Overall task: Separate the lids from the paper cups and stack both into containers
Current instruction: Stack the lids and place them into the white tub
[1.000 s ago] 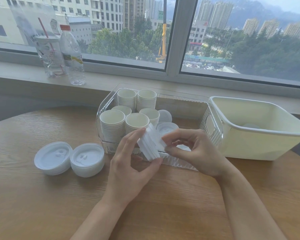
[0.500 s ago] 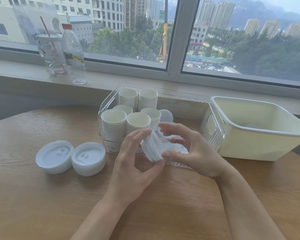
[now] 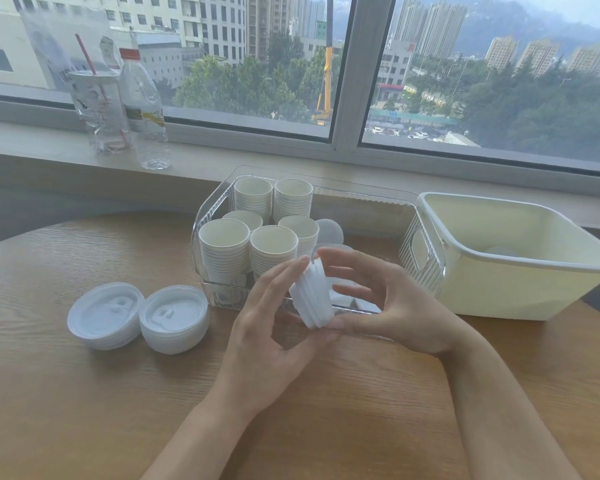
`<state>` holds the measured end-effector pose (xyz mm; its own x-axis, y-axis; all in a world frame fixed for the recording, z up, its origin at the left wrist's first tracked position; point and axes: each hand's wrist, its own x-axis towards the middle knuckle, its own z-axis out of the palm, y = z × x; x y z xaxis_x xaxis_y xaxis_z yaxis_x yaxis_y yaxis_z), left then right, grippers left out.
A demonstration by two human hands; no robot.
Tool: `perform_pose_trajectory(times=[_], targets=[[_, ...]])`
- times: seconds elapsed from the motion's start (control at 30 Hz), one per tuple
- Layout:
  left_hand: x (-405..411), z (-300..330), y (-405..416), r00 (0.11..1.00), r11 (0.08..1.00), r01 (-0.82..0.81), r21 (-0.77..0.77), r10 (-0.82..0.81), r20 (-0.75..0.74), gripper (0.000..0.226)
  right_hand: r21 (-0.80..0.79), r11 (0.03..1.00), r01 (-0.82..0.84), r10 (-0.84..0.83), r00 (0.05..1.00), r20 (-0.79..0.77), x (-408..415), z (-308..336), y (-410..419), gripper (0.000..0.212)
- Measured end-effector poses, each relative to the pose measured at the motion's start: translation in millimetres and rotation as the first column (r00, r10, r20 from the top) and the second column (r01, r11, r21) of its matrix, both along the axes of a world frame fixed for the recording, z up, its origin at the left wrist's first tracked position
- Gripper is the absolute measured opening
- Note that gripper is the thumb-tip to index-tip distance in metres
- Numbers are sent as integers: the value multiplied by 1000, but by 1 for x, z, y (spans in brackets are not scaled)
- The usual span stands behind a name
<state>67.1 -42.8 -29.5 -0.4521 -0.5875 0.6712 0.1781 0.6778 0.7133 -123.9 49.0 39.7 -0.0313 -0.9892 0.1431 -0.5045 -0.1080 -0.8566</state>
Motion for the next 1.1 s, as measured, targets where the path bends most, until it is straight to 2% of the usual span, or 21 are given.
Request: perform_pose_trajectory(times=[0.23, 0.57, 0.67, 0.77, 0.93, 1.1], targets=[[0, -4, -1, 999, 1000, 3, -18, -3, 35, 84, -2, 999, 37, -37, 997, -63, -5, 2, 3, 77], [-1, -1, -1, 995, 994, -42, -101, 51, 82, 75, 28, 997, 66, -64, 997, -46, 1, -5, -5, 75], [1, -4, -5, 992, 992, -87, -87, 94, 80, 70, -2, 991, 136, -134, 980, -149, 3, -8, -6, 79], [1, -9, -10, 987, 987, -155, -40, 156, 41, 69, 43, 968, 247, -218, 915, -340, 1, -11, -7, 83], [0, -13, -12, 983, 982, -185, -30, 185, 15, 69, 174, 953, 248, -117, 831, -544, -4, -25, -12, 58], [0, -12, -11, 978, 979, -204, -29, 204, 29, 72, 132, 958, 256, -178, 885, -430, -7, -21, -10, 37]])
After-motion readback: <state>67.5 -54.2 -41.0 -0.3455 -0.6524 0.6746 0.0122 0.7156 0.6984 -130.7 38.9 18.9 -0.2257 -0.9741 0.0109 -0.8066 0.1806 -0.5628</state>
